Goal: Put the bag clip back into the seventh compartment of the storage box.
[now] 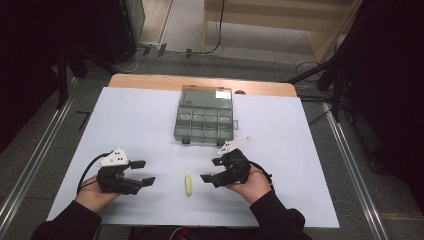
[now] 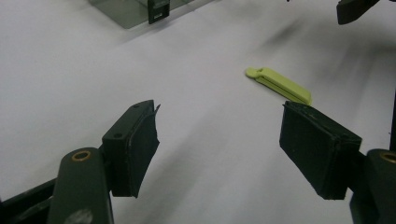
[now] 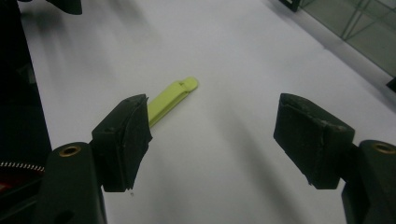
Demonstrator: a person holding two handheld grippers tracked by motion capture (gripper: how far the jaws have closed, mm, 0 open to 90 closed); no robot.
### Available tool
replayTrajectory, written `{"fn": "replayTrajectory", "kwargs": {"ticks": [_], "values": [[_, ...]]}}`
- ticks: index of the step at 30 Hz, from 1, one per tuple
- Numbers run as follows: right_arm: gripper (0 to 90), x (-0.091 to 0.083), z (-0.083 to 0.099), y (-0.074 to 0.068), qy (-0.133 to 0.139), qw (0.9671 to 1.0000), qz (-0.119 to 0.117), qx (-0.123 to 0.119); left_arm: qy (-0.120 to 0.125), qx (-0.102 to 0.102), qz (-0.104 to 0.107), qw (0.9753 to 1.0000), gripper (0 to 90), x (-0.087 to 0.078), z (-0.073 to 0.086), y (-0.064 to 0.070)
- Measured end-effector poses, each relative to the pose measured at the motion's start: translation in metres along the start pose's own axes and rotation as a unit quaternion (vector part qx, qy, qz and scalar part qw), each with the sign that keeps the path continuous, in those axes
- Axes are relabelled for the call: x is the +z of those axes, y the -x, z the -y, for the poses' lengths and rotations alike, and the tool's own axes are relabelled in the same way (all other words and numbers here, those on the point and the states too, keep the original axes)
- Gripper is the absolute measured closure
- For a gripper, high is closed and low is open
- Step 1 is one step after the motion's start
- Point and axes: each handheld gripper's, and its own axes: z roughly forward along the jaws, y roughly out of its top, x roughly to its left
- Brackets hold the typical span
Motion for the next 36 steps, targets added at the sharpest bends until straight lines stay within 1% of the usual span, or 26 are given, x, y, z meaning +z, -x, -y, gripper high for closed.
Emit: {"fn": "replayTrajectory", "kwargs": {"ticks": [2, 7, 11, 12, 15, 18, 20, 27, 30, 34, 36], "values": [[27.3, 0.001, -0.001, -0.001, -0.001, 1.0, 0.001, 0.002, 0.0, 0.0, 0.0, 1.0, 27.1, 0.0, 0.0, 0.0], [27.3, 0.008, -0.006, -0.006, -0.006, 0.9998, 0.005, 0.018, -0.002, 0.0, -0.001, 1.0, 27.1, 0.001, 0.0, 0.001], [27.3, 0.013, -0.008, -0.009, -0.011, 0.9997, 0.006, 0.02, -0.002, 0.0, -0.001, 1.0, 27.1, 0.001, 0.0, 0.001], [27.3, 0.016, -0.009, -0.011, -0.015, 0.9995, 0.006, 0.026, -0.003, 0.0, -0.002, 1.0, 27.1, 0.001, 0.0, 0.001], [27.3, 0.02, -0.01, -0.013, -0.018, 0.9994, 0.004, 0.03, -0.003, -0.001, -0.002, 1.0, 27.1, 0.001, 0.0, 0.0], [27.4, 0.024, -0.011, -0.015, -0.023, 0.9992, 0.011, 0.033, -0.002, -0.002, -0.001, 1.0, 27.1, 0.0, 0.0, 0.0], [27.5, 0.027, -0.012, -0.017, -0.028, 0.999, 0.012, 0.032, -0.001, -0.002, -0.001, 1.0, 27.1, 0.0, 0.0, 0.0], [28.5, 0.034, -0.014, -0.022, -0.037, 0.9987, 0.011, 0.034, 0.0, -0.002, -0.001, 1.0, 27.0, 0.0, 0.0, 0.0], [29.0, 0.038, -0.014, -0.024, -0.043, 0.9983, 0.01, 0.039, 0.0, -0.002, 0.0, 1.0, 27.0, -0.001, 0.0, 0.0], [29.5, 0.042, -0.015, -0.026, -0.047, 0.9981, 0.013, 0.037, 0.002, -0.003, 0.0, 1.0, 27.0, -0.001, 0.0, 0.0], [30.1, 0.045, -0.015, -0.027, -0.052, 0.9979, 0.01, 0.038, 0.003, -0.003, 0.0, 1.0, 27.0, -0.001, 0.0, 0.0]]}}
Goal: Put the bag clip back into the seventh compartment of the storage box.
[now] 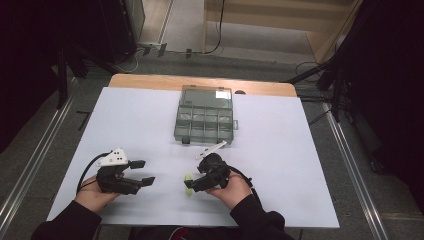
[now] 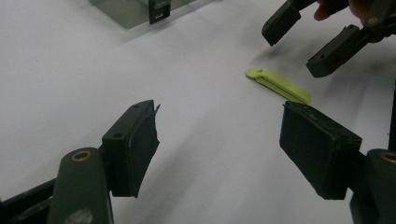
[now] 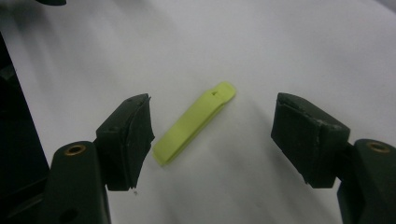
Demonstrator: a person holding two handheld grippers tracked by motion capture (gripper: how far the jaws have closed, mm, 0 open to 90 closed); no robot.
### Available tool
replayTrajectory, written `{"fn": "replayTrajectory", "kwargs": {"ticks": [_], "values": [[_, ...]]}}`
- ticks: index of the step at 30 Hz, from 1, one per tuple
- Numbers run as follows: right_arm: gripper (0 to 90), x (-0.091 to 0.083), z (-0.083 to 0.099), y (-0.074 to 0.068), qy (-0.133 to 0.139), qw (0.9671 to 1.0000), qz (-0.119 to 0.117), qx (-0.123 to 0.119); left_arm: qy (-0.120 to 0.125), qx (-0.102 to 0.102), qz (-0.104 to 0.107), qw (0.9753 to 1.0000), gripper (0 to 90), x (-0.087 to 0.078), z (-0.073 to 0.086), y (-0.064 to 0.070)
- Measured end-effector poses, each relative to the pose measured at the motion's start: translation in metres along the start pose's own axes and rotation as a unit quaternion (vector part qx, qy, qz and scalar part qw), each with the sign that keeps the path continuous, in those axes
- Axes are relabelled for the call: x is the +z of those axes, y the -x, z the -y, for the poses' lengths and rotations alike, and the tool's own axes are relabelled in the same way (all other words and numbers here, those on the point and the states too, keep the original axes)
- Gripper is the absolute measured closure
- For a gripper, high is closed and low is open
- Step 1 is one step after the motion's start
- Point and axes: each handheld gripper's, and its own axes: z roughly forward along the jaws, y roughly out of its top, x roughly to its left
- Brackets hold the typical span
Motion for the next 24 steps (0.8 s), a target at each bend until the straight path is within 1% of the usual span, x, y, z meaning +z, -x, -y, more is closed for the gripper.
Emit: {"fn": "replayTrajectory", "kwargs": {"ticks": [10, 14, 16, 20, 24], "values": [[32.2, 0.013, 0.0, -0.009, -0.014, 0.9998, 0.005, -0.014, 0.002, -0.001, 0.0, 1.0, 27.0, -0.001, 0.0, 0.0], [35.5, 0.018, 0.0, -0.011, -0.022, 0.9997, 0.004, -0.007, 0.001, 0.0, 0.0, 1.0, 27.0, -0.001, 0.0, 0.0], [36.9, 0.019, -0.001, -0.013, -0.021, 0.9997, 0.012, -0.009, 0.002, 0.001, 0.0, 1.0, 27.1, -0.001, 0.0, 0.0], [39.3, 0.019, 0.0, -0.016, -0.022, 0.9996, 0.02, -0.003, 0.001, 0.0, 0.0, 1.0, 27.0, -0.001, 0.0, 0.0], [44.8, 0.02, 0.0, -0.022, -0.026, 0.9991, 0.034, 0.003, -0.001, 0.003, -0.002, 1.0, 27.0, -0.001, 0.0, 0.001]]}}
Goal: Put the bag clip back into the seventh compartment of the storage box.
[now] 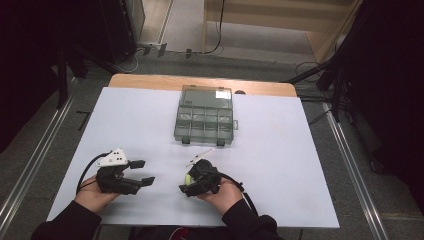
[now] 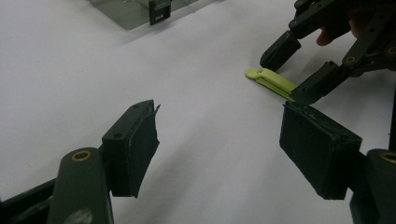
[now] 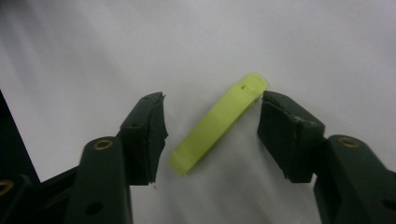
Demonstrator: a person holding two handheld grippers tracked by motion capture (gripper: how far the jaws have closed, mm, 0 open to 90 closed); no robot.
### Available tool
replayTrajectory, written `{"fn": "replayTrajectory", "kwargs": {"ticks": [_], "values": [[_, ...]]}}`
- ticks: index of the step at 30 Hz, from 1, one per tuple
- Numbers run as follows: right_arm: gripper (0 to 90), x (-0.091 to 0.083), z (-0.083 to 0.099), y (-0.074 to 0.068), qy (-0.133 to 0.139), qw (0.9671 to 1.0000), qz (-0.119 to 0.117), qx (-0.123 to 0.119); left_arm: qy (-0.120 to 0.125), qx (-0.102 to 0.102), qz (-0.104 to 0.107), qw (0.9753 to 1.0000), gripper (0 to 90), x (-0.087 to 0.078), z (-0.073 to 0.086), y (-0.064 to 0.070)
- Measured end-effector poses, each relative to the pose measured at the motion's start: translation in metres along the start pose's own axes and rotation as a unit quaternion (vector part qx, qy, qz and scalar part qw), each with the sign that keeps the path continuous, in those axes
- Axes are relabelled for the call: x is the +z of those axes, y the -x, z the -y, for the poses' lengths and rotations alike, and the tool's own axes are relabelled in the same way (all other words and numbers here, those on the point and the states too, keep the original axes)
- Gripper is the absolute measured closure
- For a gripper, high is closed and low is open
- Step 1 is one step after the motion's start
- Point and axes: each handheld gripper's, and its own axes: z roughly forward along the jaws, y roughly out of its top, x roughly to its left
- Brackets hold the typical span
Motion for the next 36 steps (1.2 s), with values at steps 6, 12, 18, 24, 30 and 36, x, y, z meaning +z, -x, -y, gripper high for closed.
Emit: {"fn": "replayTrajectory", "kwargs": {"ticks": [6, 12, 18, 24, 30, 36], "values": [[57.3, -0.001, 0.0, -0.002, -0.003, 0.9997, 0.009, 0.021, 0.0, -0.001, -0.001, 1.0, 27.0, 0.0, 0.0, 0.0], [70.4, -0.001, 0.001, -0.002, -0.006, 0.9996, 0.022, 0.014, -0.002, 0.0, 0.0, 1.0, 27.0, 0.0, 0.0, 0.0], [77.8, -0.002, 0.001, 0.001, -0.009, 0.9997, 0.015, 0.02, -0.002, 0.001, 0.001, 1.0, 27.0, 0.001, 0.0, 0.0], [78.5, -0.009, 0.0, 0.008, 0.003, 0.9998, -0.003, 0.021, -0.002, 0.0, 0.001, 1.0, 27.0, 0.001, 0.0, 0.0], [78.6, -0.018, 0.0, 0.014, 0.013, 0.9993, -0.021, 0.028, -0.002, 0.001, 0.0, 1.0, 27.0, 0.001, 0.0, 0.0], [78.6, -0.026, 0.002, 0.023, 0.015, 0.9985, -0.032, 0.043, -0.003, 0.001, 0.0, 1.0, 27.0, 0.001, 0.0, 0.0]]}}
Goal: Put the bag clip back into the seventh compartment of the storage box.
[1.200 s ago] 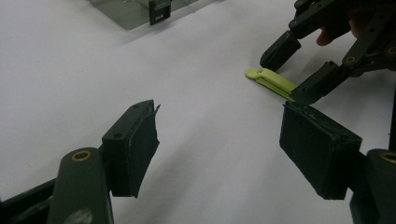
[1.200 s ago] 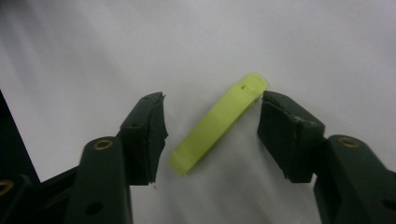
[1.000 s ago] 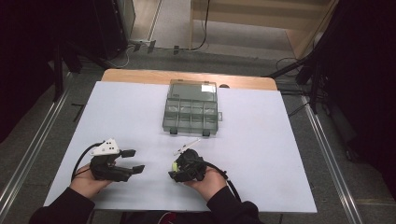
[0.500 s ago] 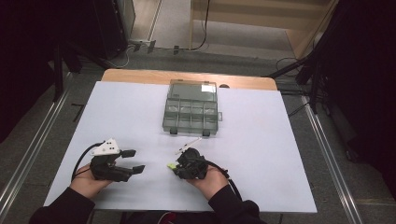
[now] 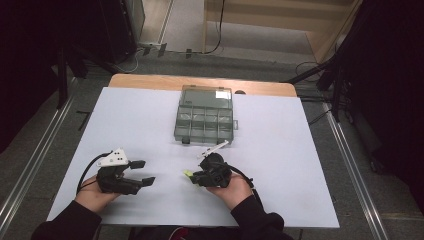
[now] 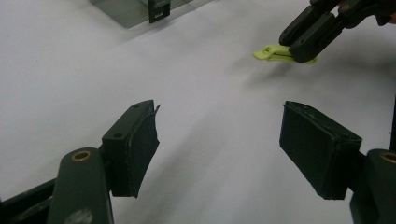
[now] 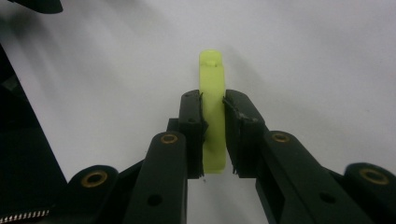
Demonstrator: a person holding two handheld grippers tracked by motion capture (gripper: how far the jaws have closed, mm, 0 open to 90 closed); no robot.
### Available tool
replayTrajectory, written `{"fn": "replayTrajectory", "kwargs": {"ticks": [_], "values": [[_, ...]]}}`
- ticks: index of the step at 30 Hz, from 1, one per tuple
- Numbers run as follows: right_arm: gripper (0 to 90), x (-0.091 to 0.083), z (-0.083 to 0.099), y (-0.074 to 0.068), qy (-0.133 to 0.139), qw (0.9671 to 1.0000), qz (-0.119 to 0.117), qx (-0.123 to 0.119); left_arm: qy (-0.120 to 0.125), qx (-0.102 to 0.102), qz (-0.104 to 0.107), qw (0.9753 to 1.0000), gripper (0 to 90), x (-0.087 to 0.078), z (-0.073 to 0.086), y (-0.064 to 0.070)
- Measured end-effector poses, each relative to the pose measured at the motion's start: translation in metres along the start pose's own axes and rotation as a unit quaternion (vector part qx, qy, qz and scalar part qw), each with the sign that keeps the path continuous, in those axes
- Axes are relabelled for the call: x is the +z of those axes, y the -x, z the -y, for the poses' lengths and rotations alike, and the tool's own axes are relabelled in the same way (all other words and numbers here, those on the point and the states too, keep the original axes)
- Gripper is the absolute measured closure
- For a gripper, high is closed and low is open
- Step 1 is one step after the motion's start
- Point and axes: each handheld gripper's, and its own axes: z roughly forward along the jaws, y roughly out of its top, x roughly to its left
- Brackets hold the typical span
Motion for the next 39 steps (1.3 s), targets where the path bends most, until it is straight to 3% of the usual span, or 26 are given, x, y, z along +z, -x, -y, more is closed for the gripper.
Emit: {"fn": "replayTrajectory", "kwargs": {"ticks": [11, 17, 31, 39], "values": [[78.7, -0.014, 0.003, 0.013, 0.02, 0.9996, -0.014, 0.011, 0.001, -0.001, 0.0, 1.0, 27.0, 0.0, 0.0, 0.0], [78.7, -0.021, 0.005, 0.022, 0.026, 0.9994, -0.008, 0.02, 0.001, -0.001, 0.0, 1.0, 27.0, 0.0, 0.0, 0.0], [78.8, -0.023, 0.006, 0.038, 0.024, 0.9989, -0.003, 0.04, 0.001, -0.002, 0.001, 1.0, 27.0, 0.0, 0.0, -0.001], [78.9, -0.023, -0.001, 0.043, 0.025, 0.9989, -0.001, 0.039, -0.001, -0.003, 0.0, 1.0, 27.0, 0.001, 0.0, -0.001]]}}
